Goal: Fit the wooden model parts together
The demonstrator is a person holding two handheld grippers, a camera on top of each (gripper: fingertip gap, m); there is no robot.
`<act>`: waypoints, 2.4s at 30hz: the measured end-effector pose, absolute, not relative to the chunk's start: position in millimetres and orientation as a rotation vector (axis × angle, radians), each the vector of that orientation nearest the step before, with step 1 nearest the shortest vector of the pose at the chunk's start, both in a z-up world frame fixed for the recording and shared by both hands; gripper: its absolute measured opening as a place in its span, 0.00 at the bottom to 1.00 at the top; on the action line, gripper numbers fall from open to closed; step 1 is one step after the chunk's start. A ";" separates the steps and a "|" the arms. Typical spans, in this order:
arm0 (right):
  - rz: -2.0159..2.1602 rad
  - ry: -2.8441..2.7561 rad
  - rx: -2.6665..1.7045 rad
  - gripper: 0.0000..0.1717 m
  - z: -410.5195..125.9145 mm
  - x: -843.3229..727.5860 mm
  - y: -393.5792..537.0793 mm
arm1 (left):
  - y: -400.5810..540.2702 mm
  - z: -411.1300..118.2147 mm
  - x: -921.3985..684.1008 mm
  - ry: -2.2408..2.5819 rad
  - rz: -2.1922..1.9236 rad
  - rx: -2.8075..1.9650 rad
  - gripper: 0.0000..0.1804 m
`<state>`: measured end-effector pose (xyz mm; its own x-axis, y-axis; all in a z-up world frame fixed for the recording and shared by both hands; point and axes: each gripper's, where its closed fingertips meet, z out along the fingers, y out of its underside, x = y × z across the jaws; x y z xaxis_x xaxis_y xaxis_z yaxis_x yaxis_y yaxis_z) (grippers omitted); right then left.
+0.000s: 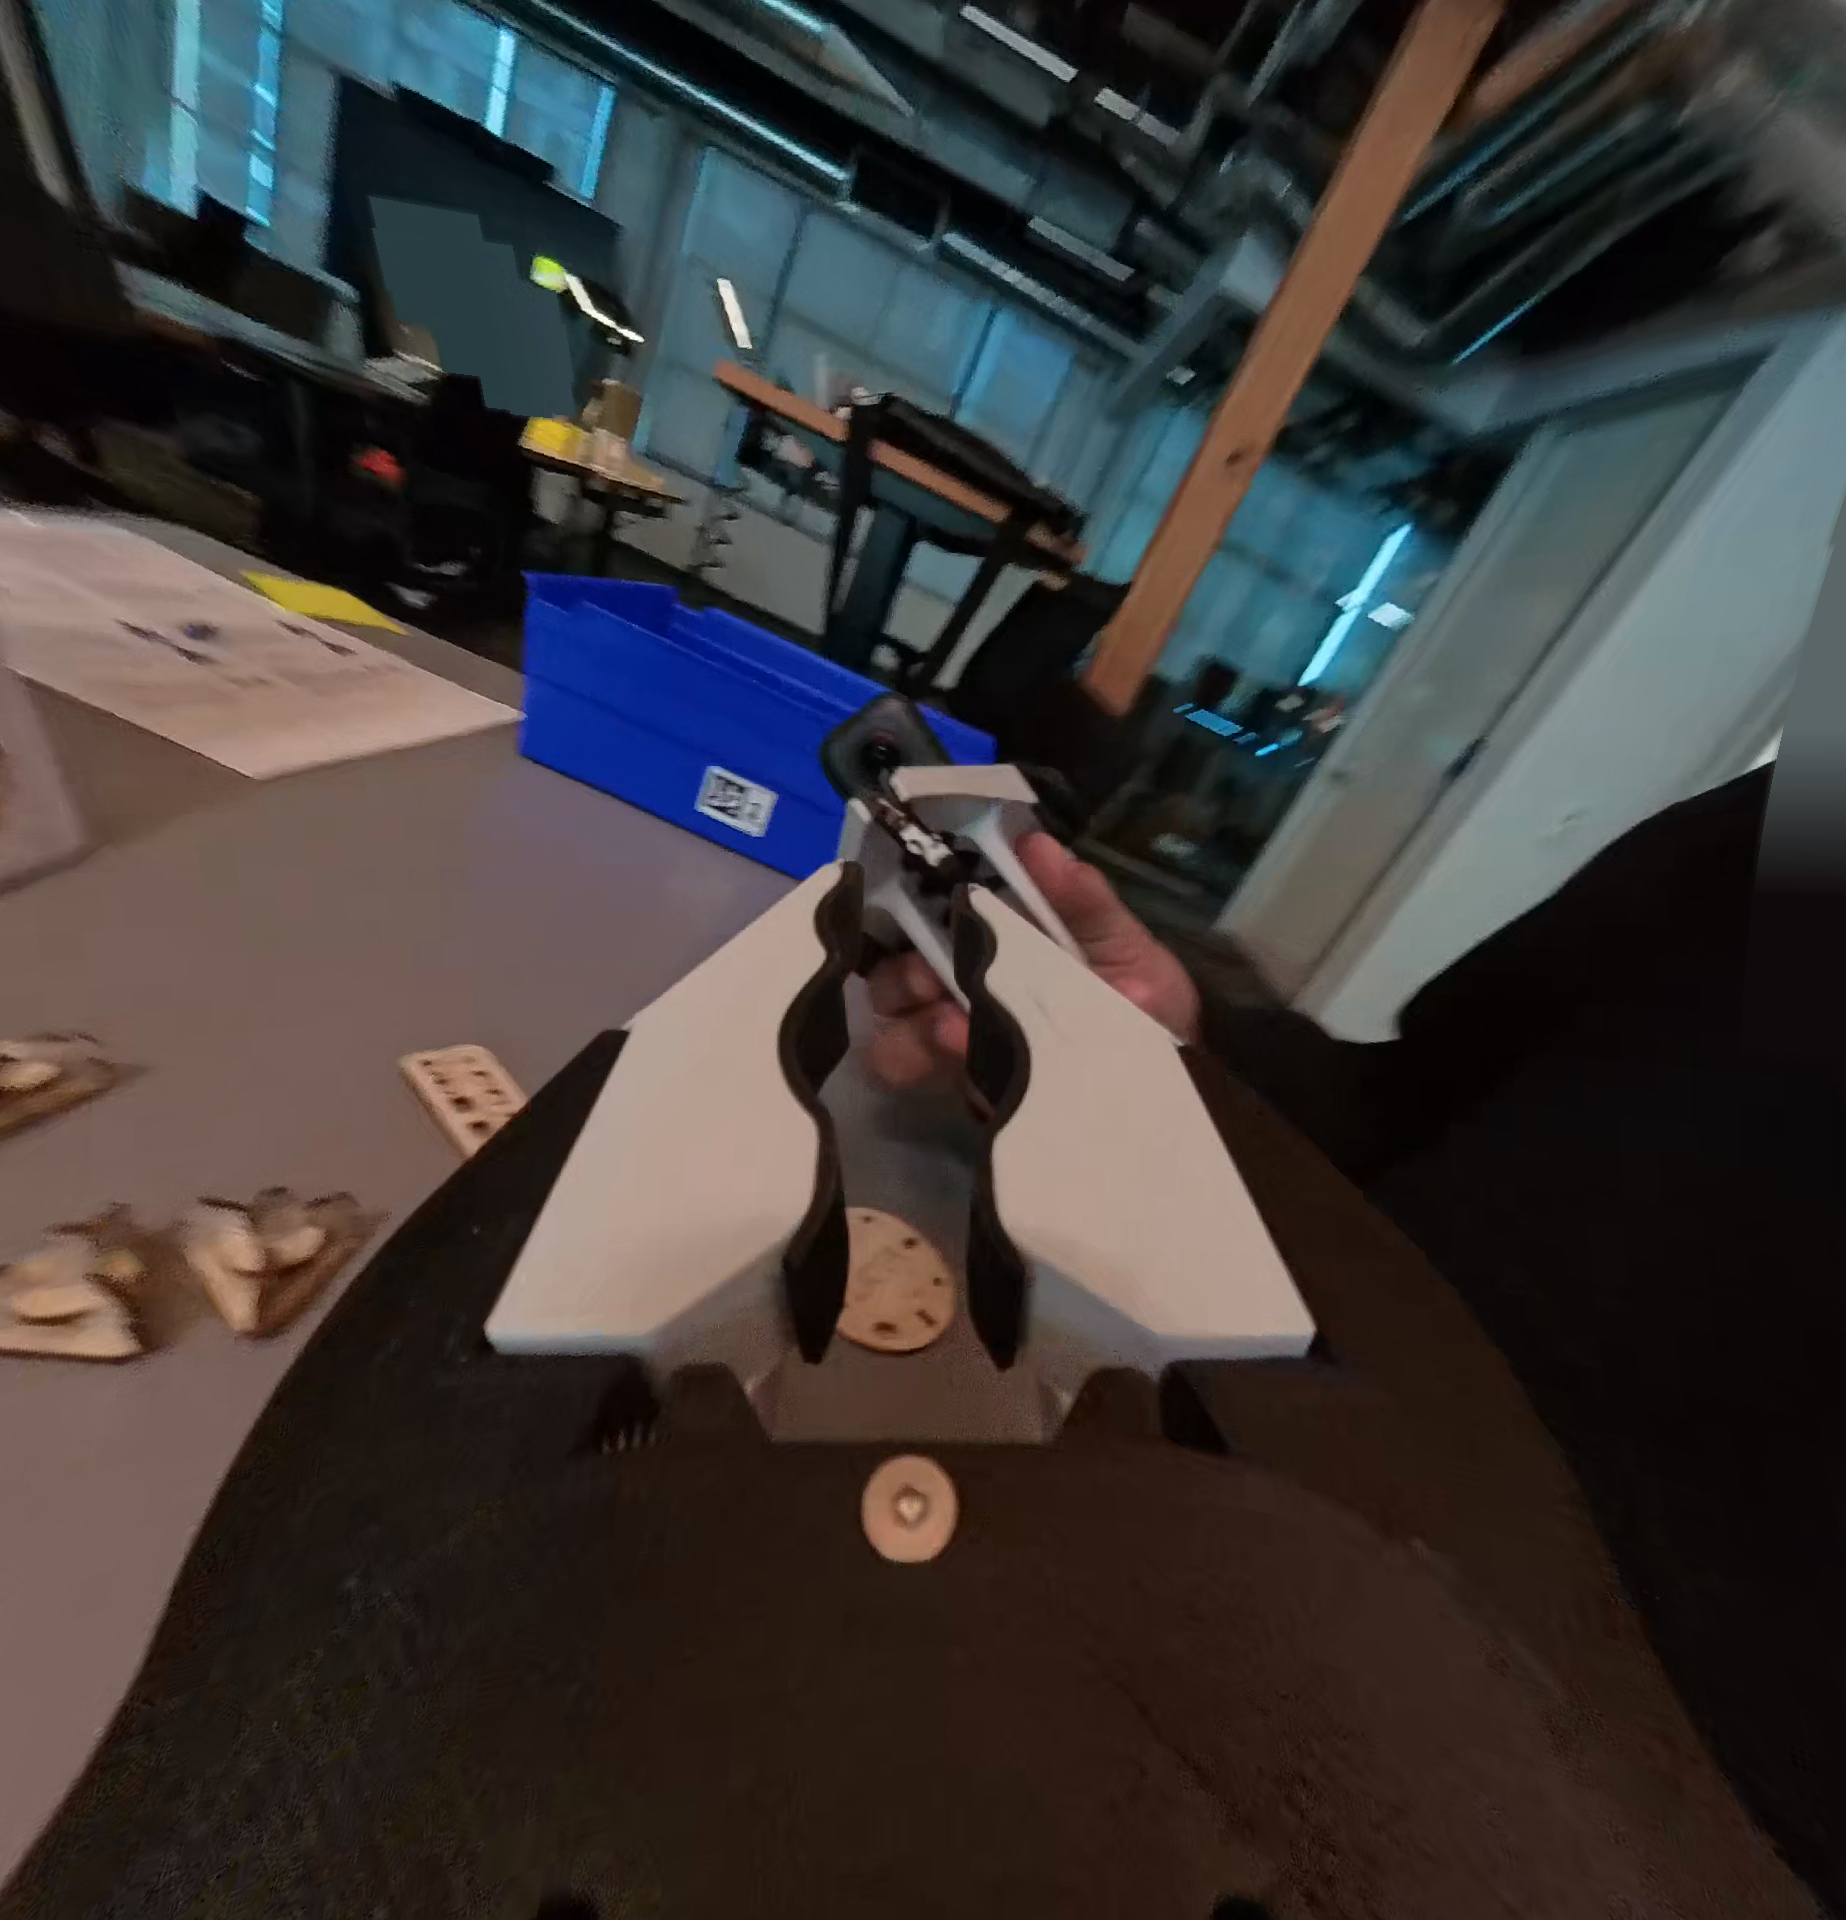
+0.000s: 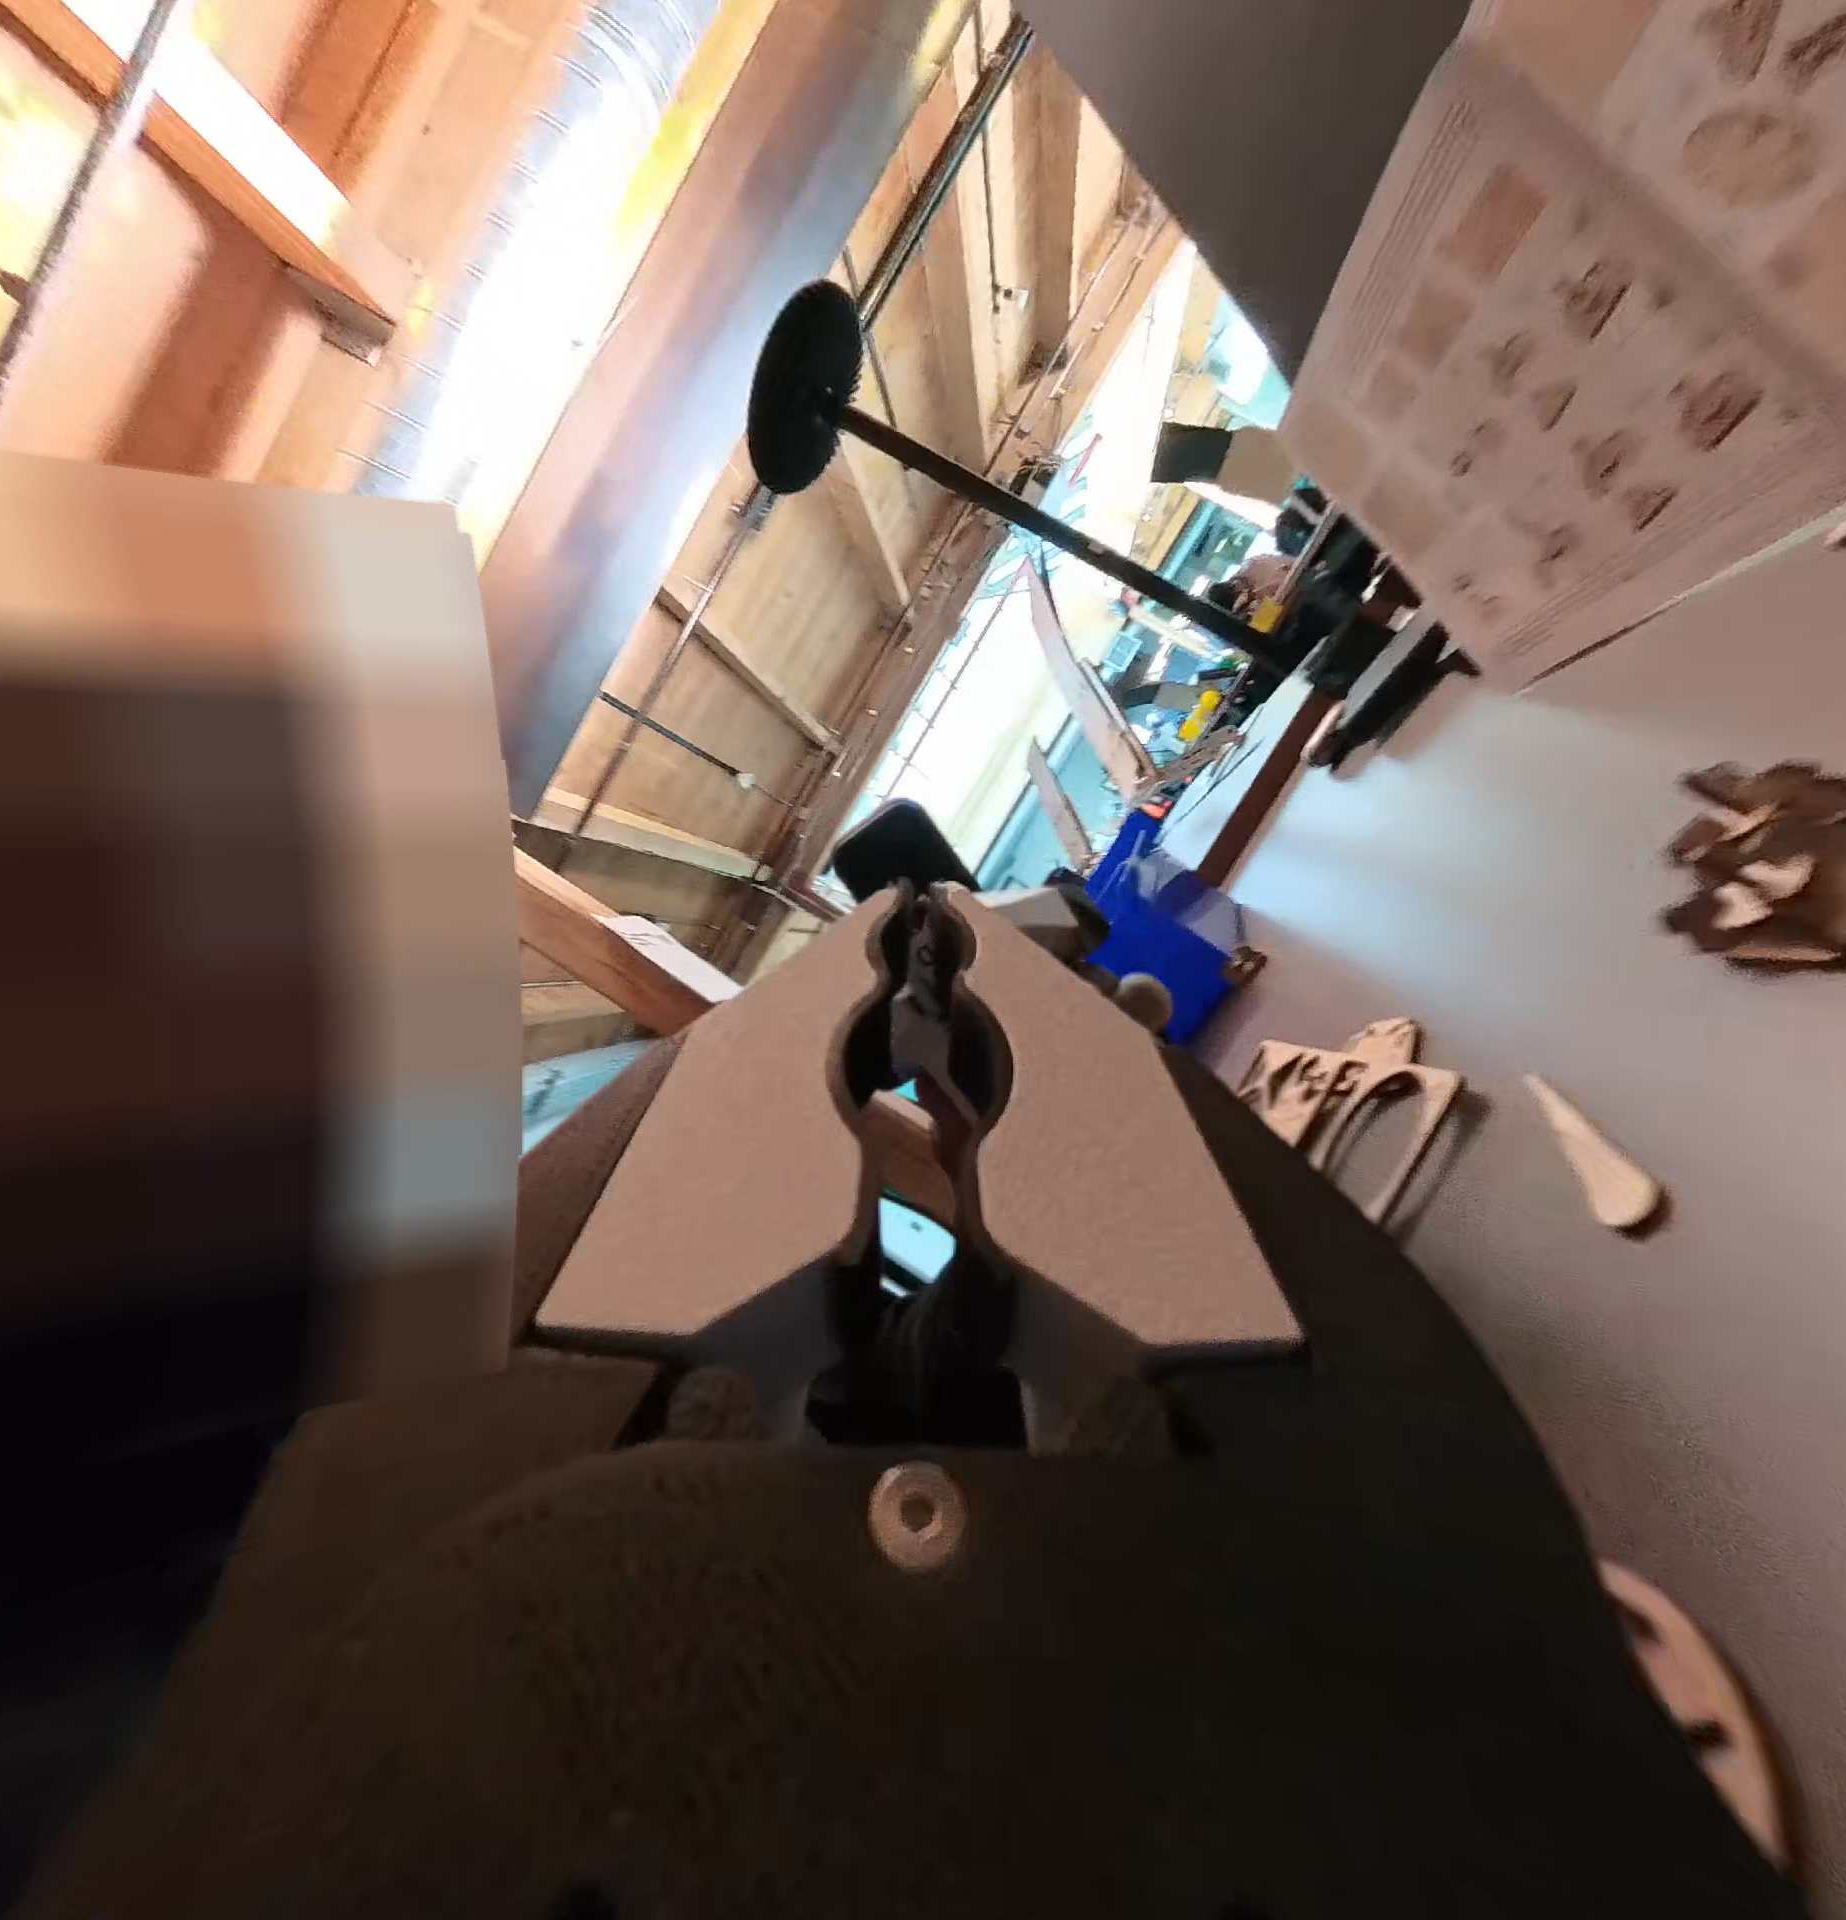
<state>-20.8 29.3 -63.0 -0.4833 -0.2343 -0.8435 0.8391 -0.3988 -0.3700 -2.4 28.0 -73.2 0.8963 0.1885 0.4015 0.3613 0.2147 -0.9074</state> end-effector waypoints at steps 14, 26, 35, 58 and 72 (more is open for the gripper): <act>-1.936 1.081 0.924 0.00 -56.0 -3.2 9.1 | 23.9 -58.4 2.9 -0.355 0.378 -1.497 0.02; -1.926 1.195 0.867 0.00 -55.3 6.1 15.9 | 29.6 -57.7 10.8 -0.294 0.378 -1.506 0.03; -1.981 1.183 0.862 0.00 -50.3 1.4 26.2 | 29.1 -59.3 9.4 -0.310 0.341 -1.489 0.03; -2.209 1.520 0.788 0.00 -49.6 5.4 15.1 | 24.2 -52.6 10.6 -0.537 -0.670 -0.974 0.02; -2.286 1.662 0.803 0.00 -52.5 2.4 15.5 | 25.5 -55.4 10.2 -0.555 -0.705 -0.970 0.00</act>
